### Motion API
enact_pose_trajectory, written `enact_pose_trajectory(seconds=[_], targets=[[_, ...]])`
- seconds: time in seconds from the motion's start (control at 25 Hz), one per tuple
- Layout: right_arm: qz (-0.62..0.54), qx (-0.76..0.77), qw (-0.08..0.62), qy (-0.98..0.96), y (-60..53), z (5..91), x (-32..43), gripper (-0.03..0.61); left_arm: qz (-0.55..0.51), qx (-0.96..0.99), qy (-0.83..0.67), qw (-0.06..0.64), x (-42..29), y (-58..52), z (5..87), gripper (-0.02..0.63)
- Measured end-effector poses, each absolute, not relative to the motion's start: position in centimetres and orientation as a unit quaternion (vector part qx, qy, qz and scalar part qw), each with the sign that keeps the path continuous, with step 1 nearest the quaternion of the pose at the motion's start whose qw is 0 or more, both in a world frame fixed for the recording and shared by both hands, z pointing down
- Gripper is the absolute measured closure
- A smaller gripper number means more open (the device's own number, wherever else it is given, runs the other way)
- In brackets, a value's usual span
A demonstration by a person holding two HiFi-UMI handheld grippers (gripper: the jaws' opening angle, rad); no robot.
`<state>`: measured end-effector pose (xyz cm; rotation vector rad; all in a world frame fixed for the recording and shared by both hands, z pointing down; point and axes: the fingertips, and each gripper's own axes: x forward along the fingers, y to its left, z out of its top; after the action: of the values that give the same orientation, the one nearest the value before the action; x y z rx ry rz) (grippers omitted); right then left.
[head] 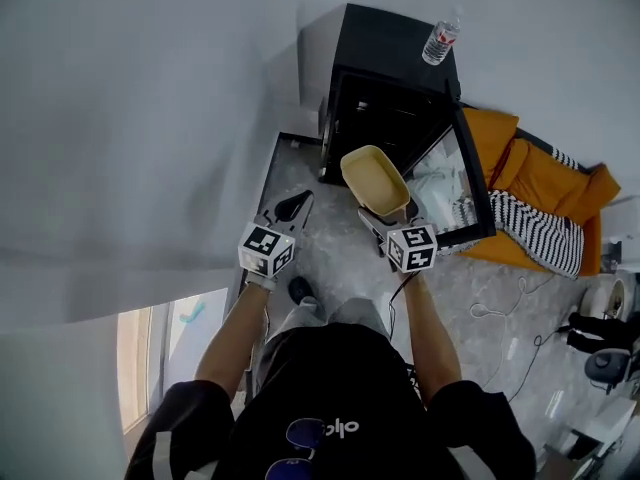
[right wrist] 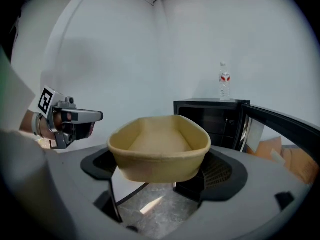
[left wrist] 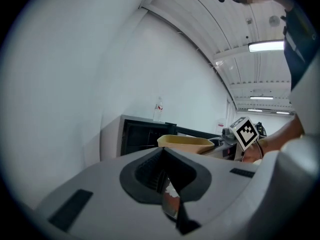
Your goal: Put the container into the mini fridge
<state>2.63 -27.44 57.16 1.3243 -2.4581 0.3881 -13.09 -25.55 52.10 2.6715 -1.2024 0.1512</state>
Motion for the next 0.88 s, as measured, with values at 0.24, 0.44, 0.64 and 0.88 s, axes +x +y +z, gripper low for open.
enact_pose_trajectory(seconds=[0.24, 0.44, 0.64, 0.88], targets=[[0.142, 0.493, 0.156, -0.844, -30.2, 58.4, 2.8, 0.054, 0.054, 0.915, -0.387, 0.105, -12.9, -28.8, 53.1, 0.607], [0.144, 0.506, 0.149, -0.837, -32.6, 59.7, 3.7, 0.054, 0.055, 0.915, -0.385, 0.108, -11.8, -31.2, 54.5, 0.607], [0.153, 0.513, 0.151, -0.831, -35.9, 62.4, 4.5, 0.054, 0.058, 0.916, -0.379, 0.118, -10.4, -34.2, 56.8, 0.607], [0.17, 0.52, 0.148, -0.824, -41.3, 66.7, 5.7, 0.054, 0.072, 0.918, -0.368, 0.132, -8.5, -38.8, 60.8, 0.607]])
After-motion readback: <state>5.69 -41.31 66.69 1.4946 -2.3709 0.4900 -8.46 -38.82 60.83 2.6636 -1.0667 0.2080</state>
